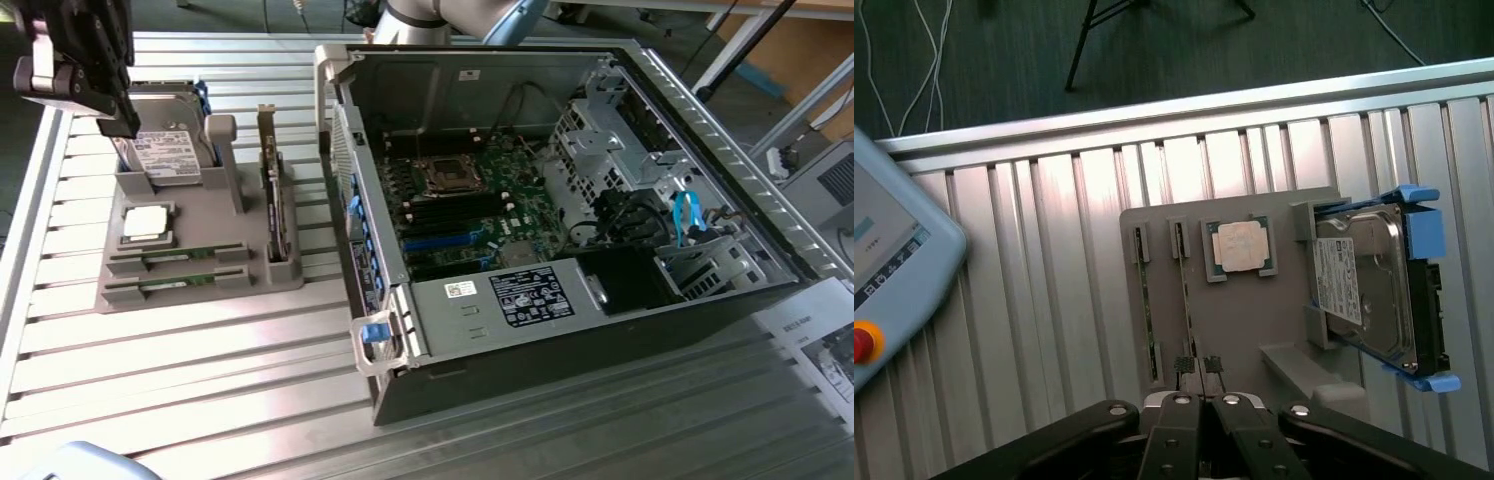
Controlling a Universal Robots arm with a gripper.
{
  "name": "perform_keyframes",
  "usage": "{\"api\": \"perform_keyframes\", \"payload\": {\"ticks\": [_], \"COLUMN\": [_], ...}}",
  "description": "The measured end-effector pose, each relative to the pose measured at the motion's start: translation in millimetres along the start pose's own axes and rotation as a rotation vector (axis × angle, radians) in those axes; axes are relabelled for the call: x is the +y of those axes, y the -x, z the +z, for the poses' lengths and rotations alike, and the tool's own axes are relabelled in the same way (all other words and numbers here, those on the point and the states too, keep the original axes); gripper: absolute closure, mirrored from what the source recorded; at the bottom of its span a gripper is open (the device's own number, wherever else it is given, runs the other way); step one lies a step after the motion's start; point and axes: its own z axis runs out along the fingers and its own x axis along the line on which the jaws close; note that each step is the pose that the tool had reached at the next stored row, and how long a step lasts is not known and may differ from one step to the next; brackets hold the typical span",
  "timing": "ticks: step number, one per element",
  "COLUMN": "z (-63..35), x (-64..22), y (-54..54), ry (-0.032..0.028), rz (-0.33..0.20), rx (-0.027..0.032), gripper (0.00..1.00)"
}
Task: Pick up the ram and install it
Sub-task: 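Pick up the ram and move it above insertion slot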
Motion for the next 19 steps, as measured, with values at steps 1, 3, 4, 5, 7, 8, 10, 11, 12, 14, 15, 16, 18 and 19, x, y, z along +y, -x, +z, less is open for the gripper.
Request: {"api": "perform_keyframes", "payload": {"ticks": [1,3,4,5,7,8,10,11,12,14,15,16,18,19], "z": [0.0,0.0,0.0,0.0,0.0,0.0,0.0,0.0,0.0,0.0,0.0,0.1,0.2,0.4], "x": [0.0,0.0,0.0,0.0,0.0,0.0,0.0,0.0,0.0,0.0,0.0,0.0,-0.1,-0.1], "y": [0.0,0.0,0.0,0.0,0.0,0.0,0.0,0.0,0.0,0.0,0.0,0.0,0.0,0.0], "ry": [0.0,0.0,0.0,-0.0001,-0.0001,0.0,0.0,0.0,-0.0001,0.0,0.0,-0.0006,-0.0022,-0.0029], "rz": [0.0,0.0,0.0,0.0,0.0,0.0,0.0,0.0,0.0,0.0,0.0,0.0,0.0,-0.001], "rx": [0.0,0.0,0.0,0.0,0.0,0.0,0.0,0.0,0.0,0.0,0.0,-0.0001,-0.0007,-0.0012], "gripper": [0.89,0.84,0.84,0.76,0.76,0.76,0.76,0.76,0.76,0.76,0.76,0.76,0.76,0.76]}}
